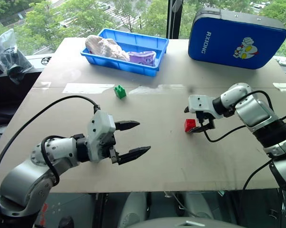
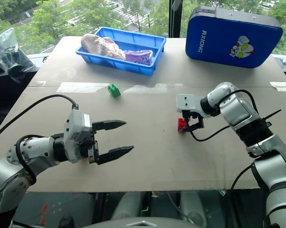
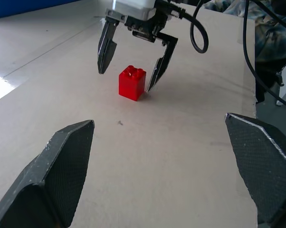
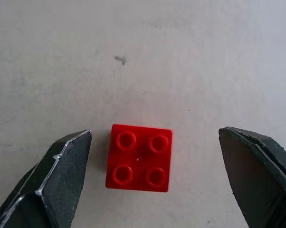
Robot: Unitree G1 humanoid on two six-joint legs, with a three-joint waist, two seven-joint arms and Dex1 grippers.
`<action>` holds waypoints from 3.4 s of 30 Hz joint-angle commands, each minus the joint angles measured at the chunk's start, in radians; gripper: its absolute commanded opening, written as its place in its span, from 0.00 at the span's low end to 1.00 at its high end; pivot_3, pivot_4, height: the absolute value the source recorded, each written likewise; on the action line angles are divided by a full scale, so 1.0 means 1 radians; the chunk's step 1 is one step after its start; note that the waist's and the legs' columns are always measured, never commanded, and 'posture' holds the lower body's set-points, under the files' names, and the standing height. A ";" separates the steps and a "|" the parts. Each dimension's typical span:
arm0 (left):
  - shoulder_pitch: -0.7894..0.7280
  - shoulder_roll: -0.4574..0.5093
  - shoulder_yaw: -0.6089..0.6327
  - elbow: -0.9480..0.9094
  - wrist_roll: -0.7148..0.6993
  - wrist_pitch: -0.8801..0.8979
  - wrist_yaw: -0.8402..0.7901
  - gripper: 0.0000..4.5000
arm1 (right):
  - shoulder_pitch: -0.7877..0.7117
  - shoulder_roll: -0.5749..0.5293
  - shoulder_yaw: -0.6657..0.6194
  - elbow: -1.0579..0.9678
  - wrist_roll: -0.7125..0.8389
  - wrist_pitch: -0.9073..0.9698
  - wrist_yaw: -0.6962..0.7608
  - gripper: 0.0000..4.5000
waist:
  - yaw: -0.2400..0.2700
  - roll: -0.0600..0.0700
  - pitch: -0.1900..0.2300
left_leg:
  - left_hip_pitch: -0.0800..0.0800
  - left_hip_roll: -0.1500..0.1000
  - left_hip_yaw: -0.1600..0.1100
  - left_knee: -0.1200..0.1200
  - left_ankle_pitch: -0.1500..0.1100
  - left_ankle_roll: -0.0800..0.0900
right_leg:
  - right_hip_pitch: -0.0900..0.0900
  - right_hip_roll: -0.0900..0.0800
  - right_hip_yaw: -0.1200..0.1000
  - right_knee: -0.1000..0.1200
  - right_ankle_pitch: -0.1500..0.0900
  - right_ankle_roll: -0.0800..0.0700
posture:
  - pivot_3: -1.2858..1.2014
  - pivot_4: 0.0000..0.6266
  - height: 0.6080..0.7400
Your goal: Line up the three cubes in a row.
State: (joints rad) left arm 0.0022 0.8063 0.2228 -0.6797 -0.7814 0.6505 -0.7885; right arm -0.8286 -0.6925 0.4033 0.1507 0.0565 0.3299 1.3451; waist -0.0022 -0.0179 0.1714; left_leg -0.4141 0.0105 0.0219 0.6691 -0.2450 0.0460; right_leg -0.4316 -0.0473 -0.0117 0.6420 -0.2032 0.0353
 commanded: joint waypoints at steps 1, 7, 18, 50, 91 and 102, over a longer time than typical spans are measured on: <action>-0.047 -0.055 0.041 0.078 0.024 0.015 0.134 1.00 | 0.075 -0.036 -0.184 -0.171 0.153 0.064 -0.013 0.97 | 0.006 0.000 0.000 | 0.000 0.000 -0.001 0.000 0.000 0.000 | 0.000 0.000 0.000 0.000 0.000 0.000 | 0.52 0.24 1.00; -0.261 -0.101 0.055 0.278 0.043 0.132 0.327 1.00 | 0.412 -0.089 -0.485 -0.564 0.373 0.171 -0.127 0.97 | 0.033 -0.001 0.000 | 0.000 0.000 -0.004 0.001 0.000 0.000 | 0.003 -0.001 -0.003 0.000 0.000 0.000 | 0.52 0.24 1.00; -0.812 -0.155 -0.276 1.065 0.492 -0.025 0.330 1.00 | 0.831 0.074 -0.717 -1.028 0.483 0.173 -0.518 0.97 | 0.012 -0.007 -0.001 | 0.001 -0.003 0.000 0.001 0.000 0.000 | 0.003 0.000 0.000 0.000 0.000 0.001 | 0.52 0.24 1.00; -0.935 -0.222 -0.430 1.377 0.715 -0.613 -0.645 0.28 | 1.129 -0.033 -0.865 -1.141 0.556 0.129 -0.581 1.00 | 0.016 -0.010 0.000 | -0.001 -0.002 -0.001 0.002 0.000 0.001 | 0.003 0.000 -0.001 0.000 0.000 0.001 | 0.52 0.24 1.00; -0.825 -0.277 -0.614 1.043 0.823 -0.434 -0.602 0.98 | 1.319 -0.058 -0.935 -1.123 0.537 0.067 -0.519 1.00 | 0.017 -0.010 -0.001 | 0.000 -0.001 -0.002 0.004 0.000 0.001 | 0.004 0.001 -0.001 0.001 -0.002 0.004 | 0.52 0.24 1.00; -0.615 0.038 -0.291 0.552 0.613 0.135 -0.553 0.98 | 1.259 -0.081 -0.871 -1.066 0.553 0.048 -0.471 1.00 | 0.002 -0.009 -0.001 | 0.001 0.001 -0.001 0.004 0.000 0.001 | 0.003 0.002 -0.001 0.002 -0.002 0.005 | 0.52 0.24 1.00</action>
State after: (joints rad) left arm -0.6352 0.8192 -0.1537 -0.0138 -0.1206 0.6545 -1.3852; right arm 0.4446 -0.7657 -0.4798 -0.9200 0.5906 0.4017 0.8570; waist -0.0003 -0.0267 0.1702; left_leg -0.4131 0.0119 0.0206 0.6727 -0.2450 0.0466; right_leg -0.4281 -0.0458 -0.0123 0.6437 -0.2058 0.0400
